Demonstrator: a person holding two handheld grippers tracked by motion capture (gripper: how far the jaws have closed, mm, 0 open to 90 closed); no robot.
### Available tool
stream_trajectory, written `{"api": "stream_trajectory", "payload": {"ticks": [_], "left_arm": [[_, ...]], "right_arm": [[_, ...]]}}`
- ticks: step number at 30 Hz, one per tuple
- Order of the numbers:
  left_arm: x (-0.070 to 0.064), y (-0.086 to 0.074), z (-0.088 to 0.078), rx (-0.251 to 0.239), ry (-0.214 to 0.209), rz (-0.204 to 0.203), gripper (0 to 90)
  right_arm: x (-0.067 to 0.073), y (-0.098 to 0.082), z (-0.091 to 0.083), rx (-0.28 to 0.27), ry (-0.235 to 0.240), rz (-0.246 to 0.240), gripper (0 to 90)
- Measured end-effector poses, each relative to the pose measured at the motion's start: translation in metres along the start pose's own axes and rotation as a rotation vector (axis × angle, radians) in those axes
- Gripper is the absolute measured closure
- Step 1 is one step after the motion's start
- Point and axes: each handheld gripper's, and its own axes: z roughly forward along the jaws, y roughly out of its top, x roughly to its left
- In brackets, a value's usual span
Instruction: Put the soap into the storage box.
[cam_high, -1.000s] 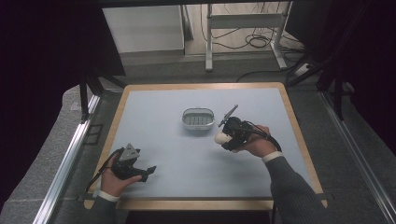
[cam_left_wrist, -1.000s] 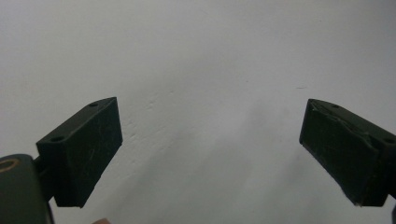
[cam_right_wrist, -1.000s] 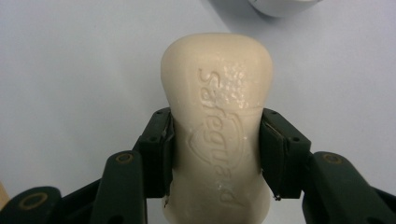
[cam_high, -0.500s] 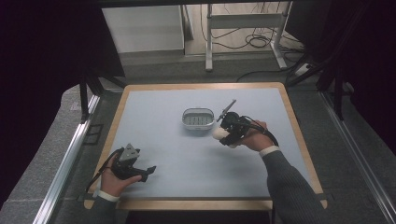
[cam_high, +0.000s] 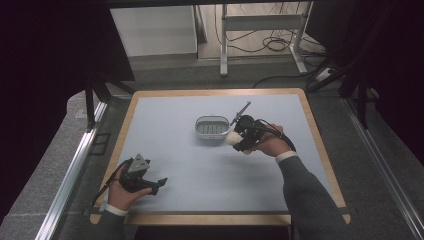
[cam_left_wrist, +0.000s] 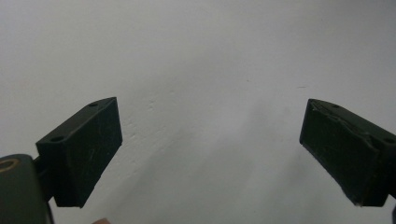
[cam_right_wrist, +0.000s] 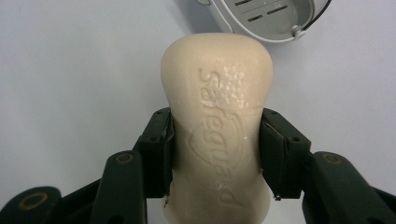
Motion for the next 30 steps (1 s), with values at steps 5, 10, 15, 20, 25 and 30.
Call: {"api": "stream_trajectory", "payload": {"ticks": [5, 10, 15, 20, 25, 30], "left_arm": [[0.0, 0.0, 0.0, 0.002, 0.0, 0.001, 6.3], [0.0, 0.0, 0.0, 0.001, 0.0, 0.001, 6.2], [0.0, 0.0, 0.001, 0.003, -0.001, 0.002, 6.3], [0.0, 0.0, 0.0, 0.002, -0.001, 0.002, 6.3], [0.0, 0.0, 0.0, 0.001, -0.001, 0.001, 6.3], [0.0, 0.0, 0.0, 0.003, -0.002, 0.002, 6.3]], "right_arm": [[-0.002, 0.004, 0.001, 0.002, 0.007, -0.006, 49.6], [-0.005, 0.006, 0.001, -0.001, 0.004, 0.0, 49.6], [-0.008, 0.009, 0.003, 0.0, 0.011, 0.002, 49.6], [-0.012, 0.012, 0.004, -0.006, 0.012, 0.01, 49.7], [-0.014, 0.014, 0.004, -0.002, 0.01, 0.008, 49.6], [-0.017, 0.02, 0.003, -0.01, 0.006, 0.01, 49.6]]}}
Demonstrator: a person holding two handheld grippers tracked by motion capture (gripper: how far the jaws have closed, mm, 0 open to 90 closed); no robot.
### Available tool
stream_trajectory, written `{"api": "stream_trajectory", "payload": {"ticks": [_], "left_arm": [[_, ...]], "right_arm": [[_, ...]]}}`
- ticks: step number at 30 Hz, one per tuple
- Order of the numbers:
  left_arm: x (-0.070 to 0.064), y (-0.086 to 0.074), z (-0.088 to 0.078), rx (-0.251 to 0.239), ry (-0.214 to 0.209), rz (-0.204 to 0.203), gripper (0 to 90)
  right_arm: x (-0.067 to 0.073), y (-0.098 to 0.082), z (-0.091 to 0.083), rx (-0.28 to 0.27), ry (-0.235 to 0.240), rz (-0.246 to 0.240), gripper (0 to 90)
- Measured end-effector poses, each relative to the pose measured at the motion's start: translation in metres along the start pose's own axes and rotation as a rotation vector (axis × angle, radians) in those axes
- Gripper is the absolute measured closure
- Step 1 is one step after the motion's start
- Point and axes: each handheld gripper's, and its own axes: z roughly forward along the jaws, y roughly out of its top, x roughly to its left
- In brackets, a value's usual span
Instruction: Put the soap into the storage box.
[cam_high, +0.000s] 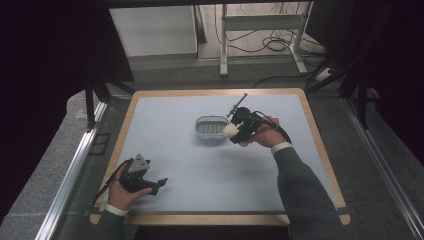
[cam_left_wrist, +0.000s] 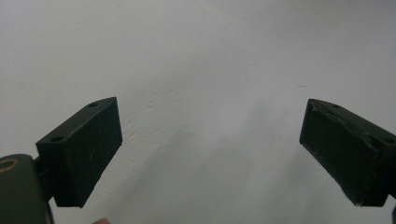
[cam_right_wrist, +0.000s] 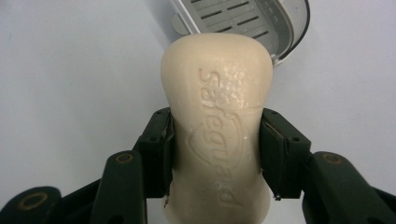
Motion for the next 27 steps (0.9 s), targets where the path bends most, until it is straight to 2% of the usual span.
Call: {"api": "stream_trajectory", "payload": {"ticks": [27], "left_arm": [[0.0, 0.0, 0.001, 0.002, 0.0, 0.003, 6.3]], "right_arm": [[-0.015, 0.023, 0.008, -0.002, -0.01, 0.019, 49.6]]}}
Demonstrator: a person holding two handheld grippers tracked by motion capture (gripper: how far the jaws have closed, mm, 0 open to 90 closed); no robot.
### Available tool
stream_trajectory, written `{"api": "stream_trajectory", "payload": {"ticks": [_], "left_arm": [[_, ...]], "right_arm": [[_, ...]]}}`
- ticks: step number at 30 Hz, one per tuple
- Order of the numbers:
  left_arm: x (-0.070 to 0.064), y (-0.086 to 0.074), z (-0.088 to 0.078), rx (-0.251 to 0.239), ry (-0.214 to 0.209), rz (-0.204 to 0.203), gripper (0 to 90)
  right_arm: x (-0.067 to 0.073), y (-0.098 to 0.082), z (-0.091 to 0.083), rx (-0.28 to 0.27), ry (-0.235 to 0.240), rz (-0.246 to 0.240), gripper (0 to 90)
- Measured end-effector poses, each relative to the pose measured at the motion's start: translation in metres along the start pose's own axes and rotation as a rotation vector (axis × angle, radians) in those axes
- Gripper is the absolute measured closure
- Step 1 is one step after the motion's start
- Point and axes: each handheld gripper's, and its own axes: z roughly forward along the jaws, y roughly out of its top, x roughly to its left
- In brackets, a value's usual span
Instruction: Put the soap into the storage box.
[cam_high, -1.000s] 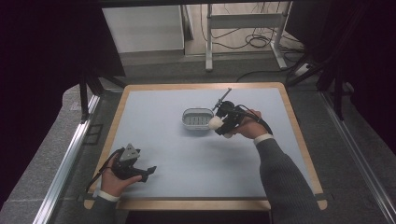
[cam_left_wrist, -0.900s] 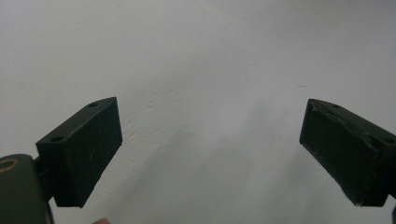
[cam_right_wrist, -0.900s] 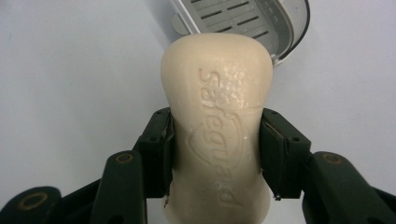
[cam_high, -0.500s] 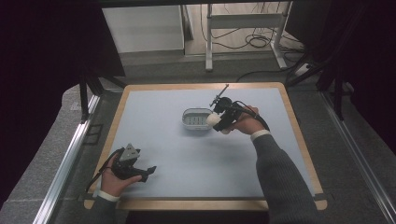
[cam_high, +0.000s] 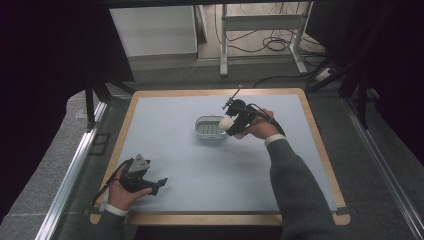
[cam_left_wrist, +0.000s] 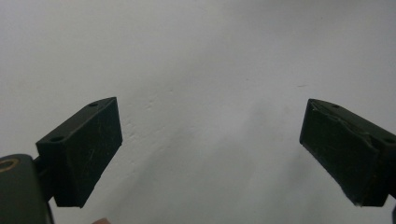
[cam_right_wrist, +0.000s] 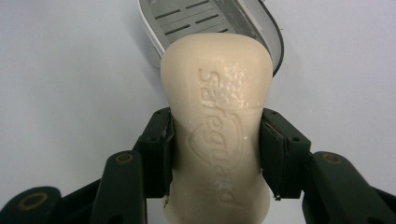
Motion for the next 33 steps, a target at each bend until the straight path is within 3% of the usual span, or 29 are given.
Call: {"api": "stream_trajectory", "payload": {"ticks": [14, 33], "left_arm": [[0.0, 0.0, 0.0, -0.001, 0.0, 0.0, 6.2], [0.0, 0.0, 0.0, 0.0, 0.0, 0.0, 6.2]], "right_arm": [[-0.002, 0.009, 0.004, -0.014, 0.009, -0.004, 49.6], [-0.004, 0.028, 0.014, -0.005, 0.016, -0.045, 49.6]]}}
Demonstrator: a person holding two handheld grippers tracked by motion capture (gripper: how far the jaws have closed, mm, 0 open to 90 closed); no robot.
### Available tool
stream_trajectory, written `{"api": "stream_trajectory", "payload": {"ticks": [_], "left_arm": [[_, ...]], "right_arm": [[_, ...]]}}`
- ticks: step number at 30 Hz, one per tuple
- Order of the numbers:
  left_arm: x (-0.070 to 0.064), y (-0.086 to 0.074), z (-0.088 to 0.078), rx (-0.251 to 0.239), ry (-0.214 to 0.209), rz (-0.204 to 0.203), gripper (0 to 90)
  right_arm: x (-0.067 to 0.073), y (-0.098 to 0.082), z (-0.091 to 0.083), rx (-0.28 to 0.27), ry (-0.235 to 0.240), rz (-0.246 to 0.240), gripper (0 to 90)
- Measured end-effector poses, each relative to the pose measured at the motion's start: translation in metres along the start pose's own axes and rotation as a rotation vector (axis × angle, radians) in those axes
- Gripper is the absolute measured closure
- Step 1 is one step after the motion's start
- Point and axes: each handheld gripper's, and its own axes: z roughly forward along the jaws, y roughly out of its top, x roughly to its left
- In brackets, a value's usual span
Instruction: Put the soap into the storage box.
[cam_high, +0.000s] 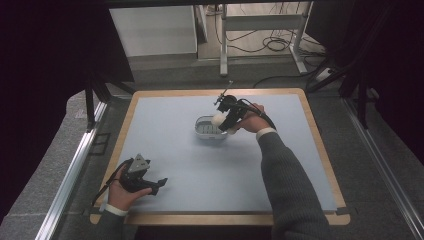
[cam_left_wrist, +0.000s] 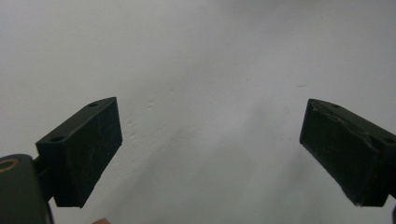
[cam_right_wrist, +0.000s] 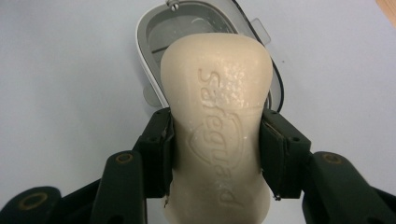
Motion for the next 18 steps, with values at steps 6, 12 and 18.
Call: {"api": "stream_trajectory", "payload": {"ticks": [6, 12, 18], "left_arm": [[0.0, 0.0, 0.0, 0.0, -0.002, 0.0, 6.2], [0.0, 0.0, 0.0, 0.001, -0.001, 0.002, 6.2], [0.0, 0.0, 0.0, -0.001, -0.002, -0.001, 6.2]], "right_arm": [[-0.001, 0.01, 0.008, 0.005, 0.002, -0.019, 49.6], [-0.001, 0.019, 0.014, 0.006, 0.007, -0.039, 49.6], [-0.002, 0.028, 0.025, 0.025, 0.009, -0.078, 49.6]]}}
